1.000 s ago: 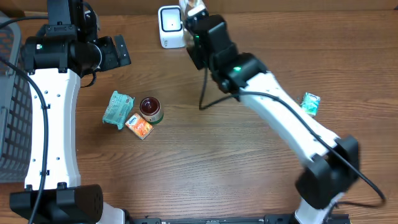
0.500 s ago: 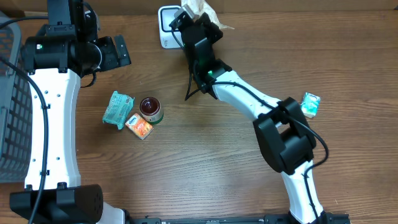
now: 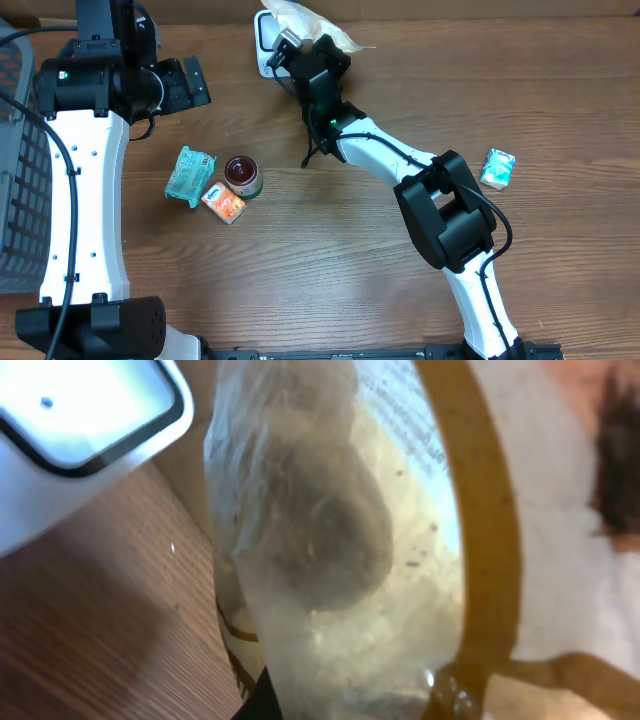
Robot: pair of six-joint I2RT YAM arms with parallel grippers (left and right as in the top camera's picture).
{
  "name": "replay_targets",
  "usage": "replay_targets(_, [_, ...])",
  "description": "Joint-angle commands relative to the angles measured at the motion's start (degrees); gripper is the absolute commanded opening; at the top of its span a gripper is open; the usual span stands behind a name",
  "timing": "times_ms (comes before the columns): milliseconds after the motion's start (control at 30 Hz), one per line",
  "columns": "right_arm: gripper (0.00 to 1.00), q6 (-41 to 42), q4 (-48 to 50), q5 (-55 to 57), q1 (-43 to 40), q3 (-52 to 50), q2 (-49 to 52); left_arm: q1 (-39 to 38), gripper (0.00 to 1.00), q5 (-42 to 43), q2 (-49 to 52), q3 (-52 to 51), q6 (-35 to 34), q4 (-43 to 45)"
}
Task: Scan the item barcode
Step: 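Hold the bag's label over the scanner with the right gripper, then carry the bag right and lower it onto the table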
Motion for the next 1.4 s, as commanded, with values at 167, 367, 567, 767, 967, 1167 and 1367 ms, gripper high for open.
replay_targets(167, [0.04, -10.54, 0.52, -2.67, -0.52, 1.09, -0.5, 0.24, 1.0, -0.37, 0.31, -0.15, 0.72, 0.02])
replay_targets(367, [0.04, -10.51, 0.52, -3.02, -0.5, 1.09, -0.48, 0.24, 1.0, -0.37, 0.31, -0.15, 0.72, 0.02])
replay_targets(567, [0.04, -8.79, 2.86, -0.46, -0.42, 1.09, -0.52, 0.24, 1.0, -0.37, 0.31, -0.15, 0.72, 0.02])
replay_targets(767, [0.04, 0.57, 0.02, -1.44, -0.5, 1.09, -5.03, 0.24, 1.0, -0.37, 0.31, -0.15, 0.72, 0.02])
replay_targets(967, [0.04, 18.32, -21.16, -13.16, -2.43, 1.09, -19.04, 0.24, 0.99, -0.37, 0.31, -0.15, 0.72, 0.02])
replay_targets(1167, [0.04, 40.54, -40.46, -36.13, -5.84, 1.09, -32.06, 0.24, 1.0, -0.37, 0.31, -0.15, 0.72, 0.02])
replay_targets(1367, [0.04, 57.51, -61.64, -49.62, -12.63, 1.09, -40.13, 0.24, 1.0, -0.37, 0.31, -0.15, 0.72, 0.02])
